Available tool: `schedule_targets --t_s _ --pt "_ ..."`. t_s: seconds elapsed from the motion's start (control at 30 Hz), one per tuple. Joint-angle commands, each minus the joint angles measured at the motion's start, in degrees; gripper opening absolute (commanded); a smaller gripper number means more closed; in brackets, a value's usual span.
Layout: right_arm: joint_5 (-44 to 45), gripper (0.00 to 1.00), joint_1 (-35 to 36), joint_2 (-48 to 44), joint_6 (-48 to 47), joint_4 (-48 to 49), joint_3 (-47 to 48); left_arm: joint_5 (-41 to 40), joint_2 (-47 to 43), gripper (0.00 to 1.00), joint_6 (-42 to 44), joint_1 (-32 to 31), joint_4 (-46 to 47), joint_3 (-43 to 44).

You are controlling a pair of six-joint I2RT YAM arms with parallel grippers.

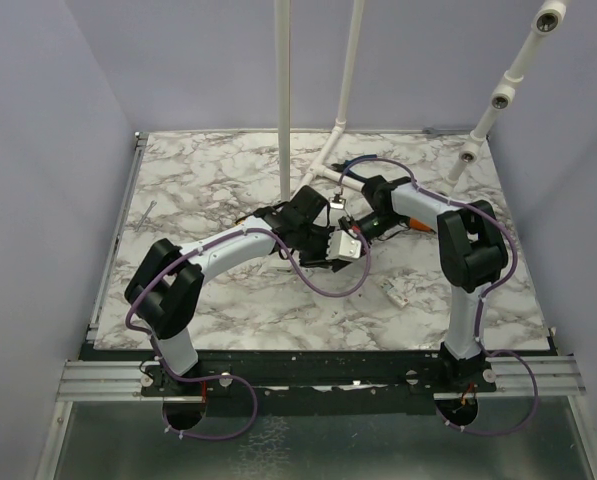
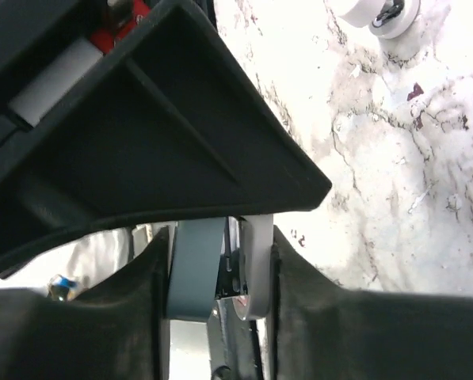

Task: Load the staples into the stapler
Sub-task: Close the stapler at the center of the board.

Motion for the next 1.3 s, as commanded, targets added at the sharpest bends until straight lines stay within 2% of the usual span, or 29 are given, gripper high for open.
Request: schedule_targets --t_s 0.0,0.13,0.43,0.77,0.9,1.03,1.17,1.27 --pt "-2.18 0.0 0.46 -0.64 -3.56 -1.39 0.72 0.74 0.54 0.42 -1.07 -0.65 2.15 1.1" --pt "-2.0 0.0 0.44 -2.13 -2.71 1.46 -1.39 0.07 -0.34 0.57 -1.45 -0.64 3.46 0.31" --pt "-0.31 0.0 0.51 0.47 -0.77 -1.05 2.5 -0.09 -1.27 0.57 2.43 0.0 1.51 0.07" --pt "-0.98 0.0 0.43 -2.96 5.75 4.24 -0.1 -3.14 -0.55 0.4 6.33 0.44 -3.22 2.18" --pt "-1.49 0.02 0.48 -6.82 10.94 9.97 -3.63 -2.91 -0.71 0.24 6.5 0.5 -5.42 4.44" --pt "-2.29 0.09 0.44 -9.34 14.5 13.86 -5.36 -2.95 -0.91 0.12 6.18 0.39 -7.01 6.41" --pt "-4.32 0.15 0.46 -9.19 14.77 13.75 -5.13 -3.2 -1.22 0.1 6.06 0.39 -7.75 7.36" --pt "-5.02 0.26 0.49 -8.9 13.59 12.12 -4.12 -3.21 -1.54 0.14 5.83 0.33 -8.27 7.99"
